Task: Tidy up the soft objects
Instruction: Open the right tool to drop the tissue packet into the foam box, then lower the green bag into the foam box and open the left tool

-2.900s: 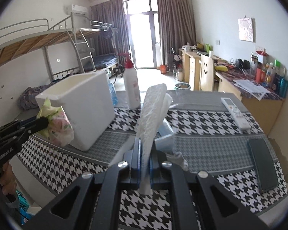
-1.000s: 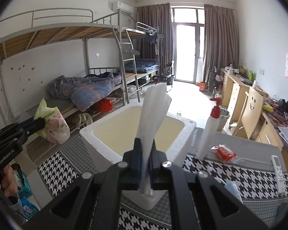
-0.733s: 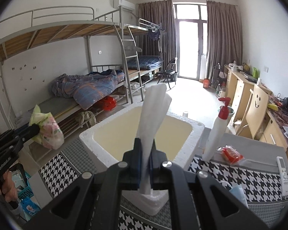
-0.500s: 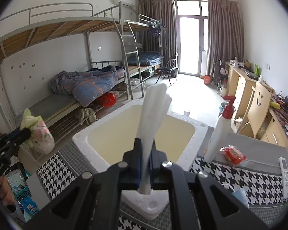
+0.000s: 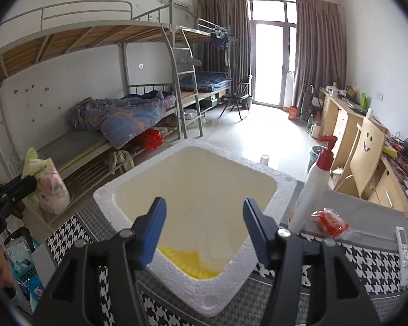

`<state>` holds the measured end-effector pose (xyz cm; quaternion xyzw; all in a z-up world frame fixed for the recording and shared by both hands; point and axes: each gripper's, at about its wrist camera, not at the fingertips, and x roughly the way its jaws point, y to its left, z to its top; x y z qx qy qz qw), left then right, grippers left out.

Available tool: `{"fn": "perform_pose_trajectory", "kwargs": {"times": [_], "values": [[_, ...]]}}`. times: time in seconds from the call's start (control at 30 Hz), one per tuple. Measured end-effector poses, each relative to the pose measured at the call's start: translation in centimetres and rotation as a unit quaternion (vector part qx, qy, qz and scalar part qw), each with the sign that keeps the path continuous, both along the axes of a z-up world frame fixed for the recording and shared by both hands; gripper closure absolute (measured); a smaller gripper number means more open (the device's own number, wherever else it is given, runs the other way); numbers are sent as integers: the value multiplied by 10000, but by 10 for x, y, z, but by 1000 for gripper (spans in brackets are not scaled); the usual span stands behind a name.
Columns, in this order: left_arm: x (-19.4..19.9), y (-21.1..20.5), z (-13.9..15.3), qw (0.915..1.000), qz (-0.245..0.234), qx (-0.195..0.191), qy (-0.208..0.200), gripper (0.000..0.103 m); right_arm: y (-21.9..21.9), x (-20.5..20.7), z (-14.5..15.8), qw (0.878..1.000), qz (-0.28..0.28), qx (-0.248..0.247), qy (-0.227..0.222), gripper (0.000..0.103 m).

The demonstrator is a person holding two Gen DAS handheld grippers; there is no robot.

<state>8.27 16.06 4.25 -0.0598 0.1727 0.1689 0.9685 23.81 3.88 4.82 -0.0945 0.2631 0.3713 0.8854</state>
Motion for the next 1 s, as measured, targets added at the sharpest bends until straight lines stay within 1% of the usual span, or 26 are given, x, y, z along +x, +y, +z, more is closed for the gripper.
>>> {"fn": "perform_pose_trajectory", "kwargs": {"times": [0.1, 0.2, 0.33, 0.4, 0.47, 0.57, 0.7, 1.0], "values": [[2, 0, 2, 10000, -21, -12, 16, 83, -5, -4, 2, 9999, -11, 96, -68, 25], [4, -2, 5, 10000, -48, -3, 5, 83, -8, -8, 6, 9998, 2, 155, -146, 20], [10, -2, 9, 9999, -130, -23, 10, 83, -15, -14, 9, 9994, -23, 214, -254, 17], [15, -4, 12, 9998, -190, -22, 13, 83, -22, -17, 11, 9991, -44, 296, -299, 9], [20, -7, 15, 9997, -236, -14, 6, 83, -28, -20, 13, 9986, -87, 336, -402, 6], [26, -12, 18, 9996, -283, 17, -14, 83, -36, -22, 16, 9978, -120, 373, -530, 5], [34, -23, 18, 9992, -383, 58, -1, 83, -46, -22, 16, 9977, -155, 408, -522, 5], [55, -45, 22, 9979, -632, 40, 94, 83, -83, -19, 12, 9967, -343, 496, -540, 5]]}}
